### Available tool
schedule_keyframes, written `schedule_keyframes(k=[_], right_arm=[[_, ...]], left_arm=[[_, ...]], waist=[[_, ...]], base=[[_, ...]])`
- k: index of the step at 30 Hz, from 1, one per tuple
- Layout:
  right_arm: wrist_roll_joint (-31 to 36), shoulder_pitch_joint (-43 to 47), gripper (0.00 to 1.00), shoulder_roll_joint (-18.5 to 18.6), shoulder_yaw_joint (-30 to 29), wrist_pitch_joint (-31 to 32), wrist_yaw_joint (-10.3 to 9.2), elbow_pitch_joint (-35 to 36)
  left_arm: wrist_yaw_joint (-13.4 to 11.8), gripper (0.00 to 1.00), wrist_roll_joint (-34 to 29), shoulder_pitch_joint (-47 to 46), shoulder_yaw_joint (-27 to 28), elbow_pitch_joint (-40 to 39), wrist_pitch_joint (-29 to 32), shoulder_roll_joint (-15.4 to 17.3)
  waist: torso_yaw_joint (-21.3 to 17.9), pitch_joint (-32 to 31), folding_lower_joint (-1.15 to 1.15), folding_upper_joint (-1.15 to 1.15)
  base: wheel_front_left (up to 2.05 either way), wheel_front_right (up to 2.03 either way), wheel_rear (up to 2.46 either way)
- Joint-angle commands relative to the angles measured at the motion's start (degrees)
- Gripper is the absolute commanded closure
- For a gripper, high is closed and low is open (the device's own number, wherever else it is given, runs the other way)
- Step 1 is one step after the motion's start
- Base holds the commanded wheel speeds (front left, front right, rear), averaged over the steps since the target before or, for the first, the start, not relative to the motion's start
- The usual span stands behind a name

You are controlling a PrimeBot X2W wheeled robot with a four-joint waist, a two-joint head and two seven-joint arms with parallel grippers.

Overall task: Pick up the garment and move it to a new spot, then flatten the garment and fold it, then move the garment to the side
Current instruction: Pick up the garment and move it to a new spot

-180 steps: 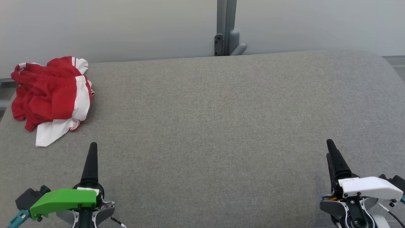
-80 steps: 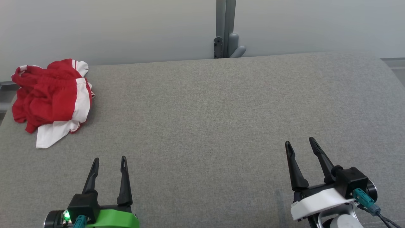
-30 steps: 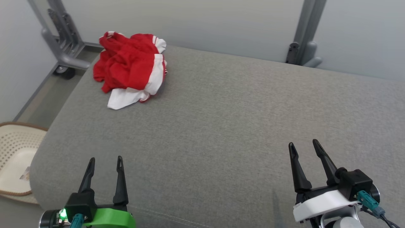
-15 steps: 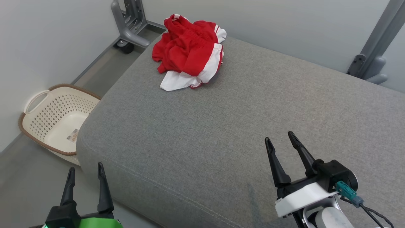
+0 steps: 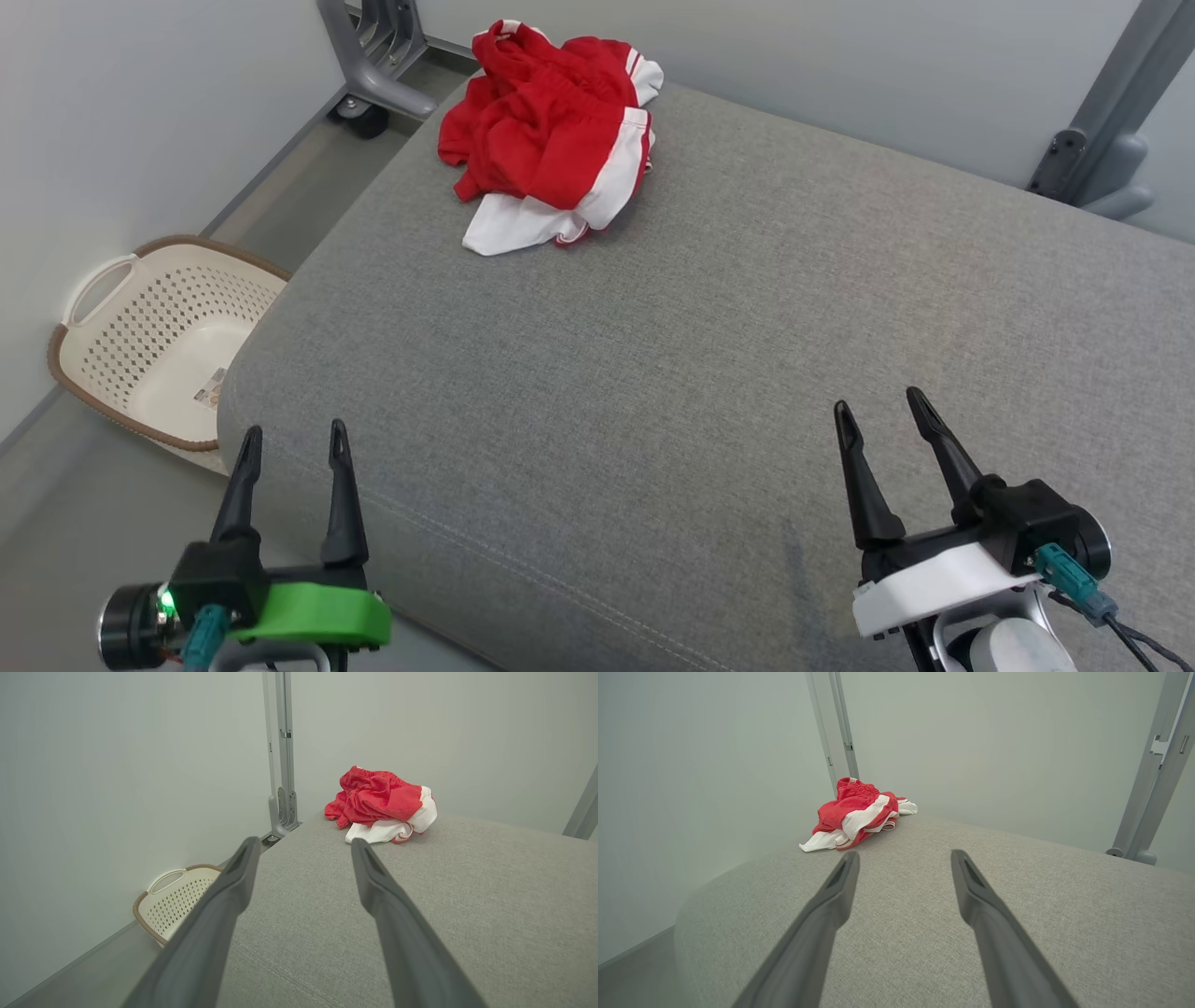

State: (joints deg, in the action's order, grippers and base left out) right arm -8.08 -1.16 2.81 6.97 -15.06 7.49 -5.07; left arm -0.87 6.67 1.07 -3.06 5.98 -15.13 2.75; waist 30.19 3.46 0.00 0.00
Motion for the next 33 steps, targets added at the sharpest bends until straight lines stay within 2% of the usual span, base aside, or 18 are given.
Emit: schedule_keyframes(k=[1, 5, 8, 10, 12, 21, 24, 33], right_arm=[[0.73, -0.05, 0.00, 0.15, -0.06, -0.17, -0.01, 0.48], [2.00, -1.43, 0.00, 0.21, -0.67, -0.17, -0.02, 1.51], [3.18, -2.51, 0.00, 0.19, -1.36, -0.17, -0.01, 2.15], [3.86, -3.56, 0.00, 0.22, -1.38, -0.17, -0.02, 2.63], [4.95, -5.48, 0.00, 0.19, -1.90, -0.17, -0.02, 3.58], [7.08, -9.13, 0.00, 0.18, -2.40, -0.17, -0.02, 5.62], [7.69, -9.59, 0.00, 0.15, -3.18, -0.17, -0.02, 6.69], [8.84, -9.80, 0.00, 0.12, -4.71, -0.17, -0.02, 9.46]], left_arm=[[0.30, 0.00, -0.20, -1.57, 0.18, 0.00, -0.06, 0.25], [1.53, 0.00, 0.00, -7.11, 1.27, 0.24, -0.06, 0.59], [3.12, 0.00, -0.65, -12.88, 2.33, 1.04, -0.06, 2.83], [4.01, 0.00, -1.53, -17.04, 3.02, 2.20, -0.04, 5.30], [5.63, 0.00, -1.67, -26.48, 3.63, 6.28, 1.25, 10.34], [8.09, 0.00, 5.50, -43.91, 3.83, 16.03, 12.77, 19.14], [8.27, 0.00, 8.33, -47.16, 2.11, 19.49, 16.06, 21.29], [8.32, 0.00, 19.52, -49.60, -9.01, 26.27, 22.48, 27.31]], waist=[[-1.63, 1.61, 0.00, 0.00], [-4.87, 4.85, 0.00, 0.00], [-7.42, 7.56, 0.00, 0.00], [-9.43, 9.77, 0.00, 0.00], [-13.16, 13.93, 0.00, 0.00], [-20.90, 21.60, 0.00, 0.00], [-22.64, 23.30, 0.00, 0.00], [-25.97, 26.92, 0.00, 0.00]], base=[[0.00, 0.00, 0.00], [0.00, 0.00, 0.00], [0.00, 0.00, 0.00], [0.00, 0.00, 0.00], [0.00, 0.00, 0.00], [0.00, 0.00, 0.00], [0.00, 0.00, 0.00], [0.00, 0.00, 0.00]])
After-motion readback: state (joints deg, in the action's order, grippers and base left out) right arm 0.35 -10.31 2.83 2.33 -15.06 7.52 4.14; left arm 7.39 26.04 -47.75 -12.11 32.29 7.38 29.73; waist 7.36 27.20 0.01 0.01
